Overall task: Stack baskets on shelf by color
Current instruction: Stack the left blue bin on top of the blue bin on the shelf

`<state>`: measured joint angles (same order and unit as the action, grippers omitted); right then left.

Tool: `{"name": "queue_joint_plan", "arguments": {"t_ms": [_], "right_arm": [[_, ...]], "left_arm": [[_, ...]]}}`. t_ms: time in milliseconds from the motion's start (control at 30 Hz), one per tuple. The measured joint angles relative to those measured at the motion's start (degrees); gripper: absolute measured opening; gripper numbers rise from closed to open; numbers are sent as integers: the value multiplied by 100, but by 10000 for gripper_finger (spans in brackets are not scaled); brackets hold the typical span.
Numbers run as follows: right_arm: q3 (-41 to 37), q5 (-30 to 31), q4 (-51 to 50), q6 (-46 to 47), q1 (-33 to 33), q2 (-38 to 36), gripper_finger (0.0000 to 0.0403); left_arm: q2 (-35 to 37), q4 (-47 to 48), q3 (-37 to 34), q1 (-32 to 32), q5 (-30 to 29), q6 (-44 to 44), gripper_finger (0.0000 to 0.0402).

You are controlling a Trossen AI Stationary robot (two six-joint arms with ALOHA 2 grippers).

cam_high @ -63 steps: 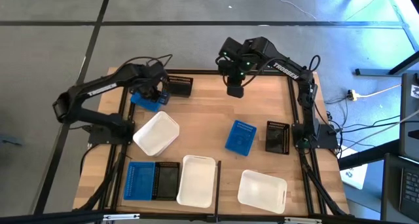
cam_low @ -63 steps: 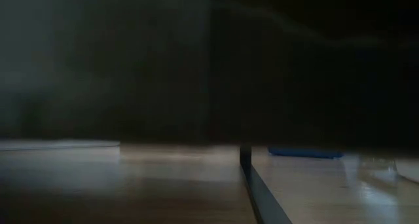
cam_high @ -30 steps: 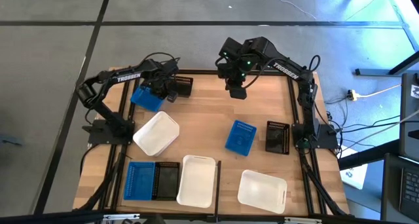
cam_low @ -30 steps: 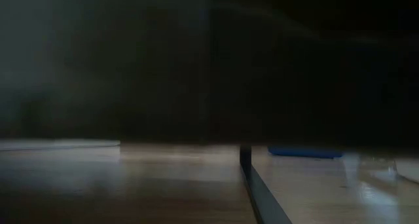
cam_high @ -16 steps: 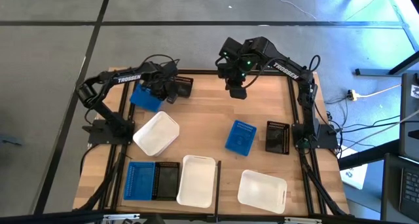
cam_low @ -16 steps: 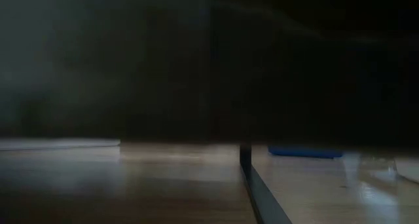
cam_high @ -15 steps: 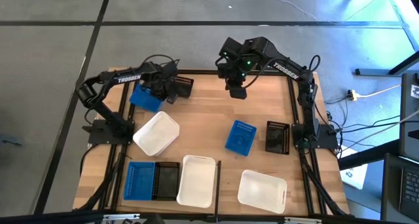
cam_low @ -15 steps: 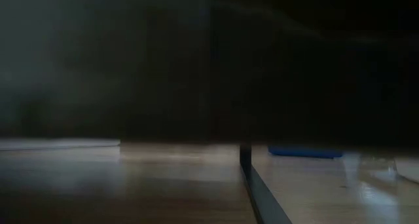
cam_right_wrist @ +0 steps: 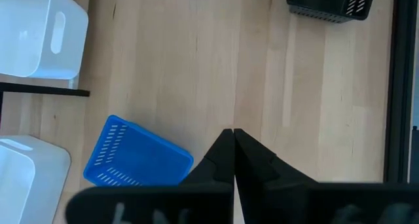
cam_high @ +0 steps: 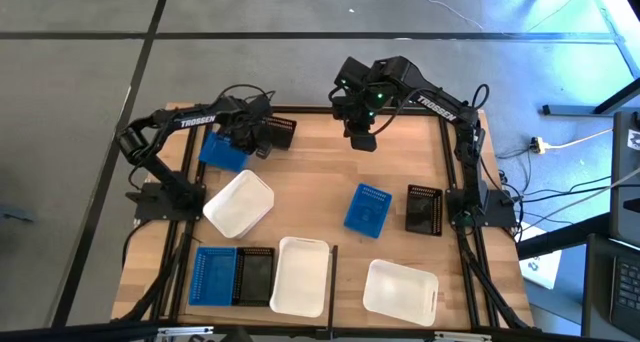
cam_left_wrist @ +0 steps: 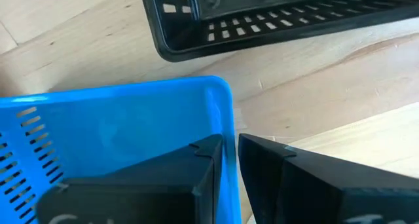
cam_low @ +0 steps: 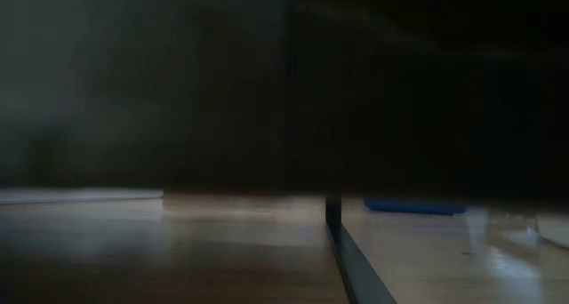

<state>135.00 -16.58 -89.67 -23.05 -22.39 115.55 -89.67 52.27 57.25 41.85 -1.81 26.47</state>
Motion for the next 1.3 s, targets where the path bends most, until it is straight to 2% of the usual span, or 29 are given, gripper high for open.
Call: {"name": "queue_joint_plan", "arguments": {"t_ms": [200, 433, 600, 733, 867, 1000, 1133, 1300], "right_arm": [[0, -2, 2, 2, 0, 0, 0], [0, -1, 7, 4, 0, 0, 0], [0, -2, 11, 4, 0, 0, 0], [0, 1, 11, 4, 0, 0, 0], [0, 1, 29, 4, 0, 0, 0], [0, 1, 31, 7, 0, 0, 0], [0, 1, 31, 7, 0, 0, 0], [0, 1, 31, 9, 2, 0, 0]], "left_arm": [[0, 17, -34, -2, -2, 1, 42], [0, -56, -443, -2, 20, 361, 42], [0, -59, -518, -2, 22, 132, 41], [0, -56, -516, 2, 261, -270, 11], [0, -1, -489, -60, 272, -358, 3], [15, 618, -91, -109, 192, -897, 1], [55, 1451, 536, -377, -362, -1388, 0], [314, 2213, 1213, -834, -663, -1846, 0]]}}
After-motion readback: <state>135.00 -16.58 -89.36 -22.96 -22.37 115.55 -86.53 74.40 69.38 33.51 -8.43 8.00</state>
